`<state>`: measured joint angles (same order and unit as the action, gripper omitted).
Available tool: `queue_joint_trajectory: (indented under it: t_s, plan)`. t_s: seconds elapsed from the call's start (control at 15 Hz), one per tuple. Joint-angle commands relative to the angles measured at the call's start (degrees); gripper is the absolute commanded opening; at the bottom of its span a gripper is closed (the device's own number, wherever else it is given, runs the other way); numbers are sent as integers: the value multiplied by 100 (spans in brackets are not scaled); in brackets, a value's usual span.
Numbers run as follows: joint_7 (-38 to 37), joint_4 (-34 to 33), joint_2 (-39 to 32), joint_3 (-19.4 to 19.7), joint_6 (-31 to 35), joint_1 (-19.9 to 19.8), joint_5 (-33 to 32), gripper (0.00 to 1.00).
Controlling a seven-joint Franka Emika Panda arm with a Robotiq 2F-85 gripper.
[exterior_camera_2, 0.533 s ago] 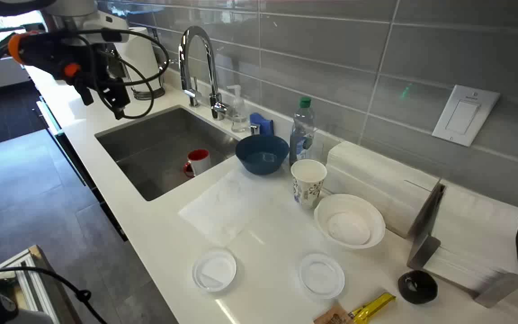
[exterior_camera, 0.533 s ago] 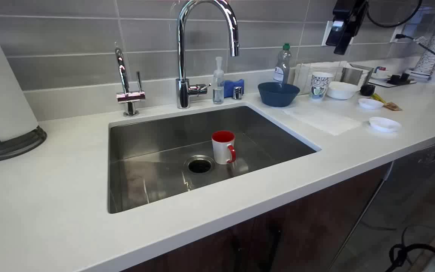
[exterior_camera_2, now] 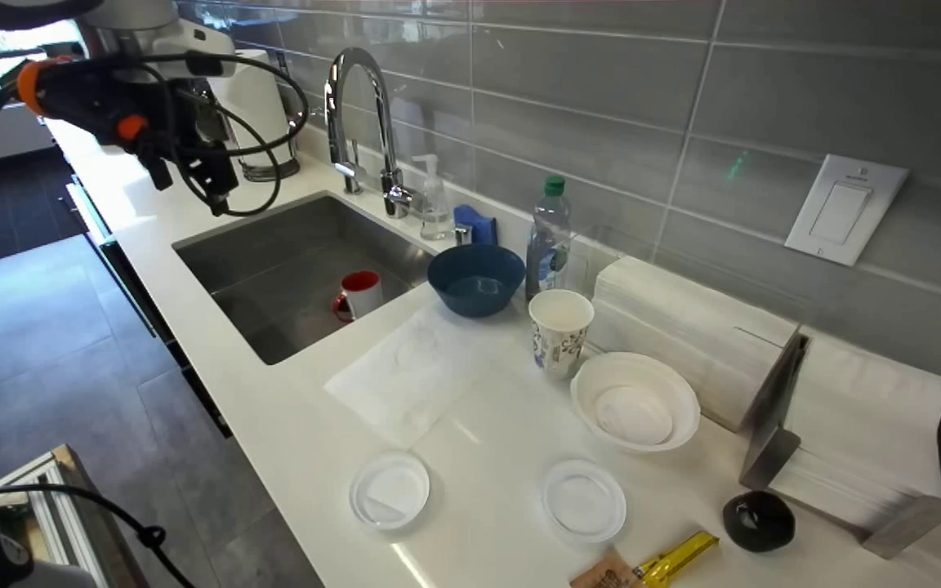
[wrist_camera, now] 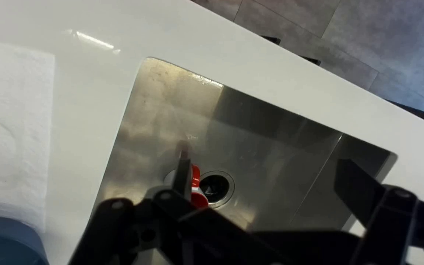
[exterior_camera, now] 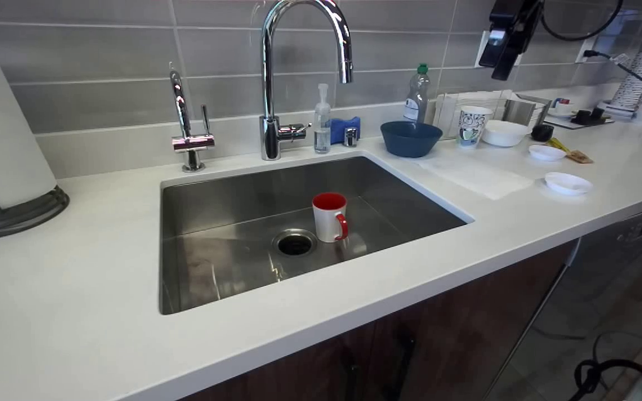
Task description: Turn on the tap
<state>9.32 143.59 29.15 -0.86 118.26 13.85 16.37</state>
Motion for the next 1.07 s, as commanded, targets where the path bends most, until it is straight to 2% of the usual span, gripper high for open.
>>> queue_joint_trajectory:
  t_s: [0.0,0.33,0.53,0.8,1.0]
  plan:
    - [16,-459,-584,171,536,-248,400,100]
    - [-231,-1622,-1921,405,1119,-666,548,100]
    - [-197,-2517,-2869,493,1045,-813,1084,100]
    - [-135,-3703,-4117,261,875,-1071,2128,100]
    - [-203,-4498,-4982,14,667,-1258,2454,100]
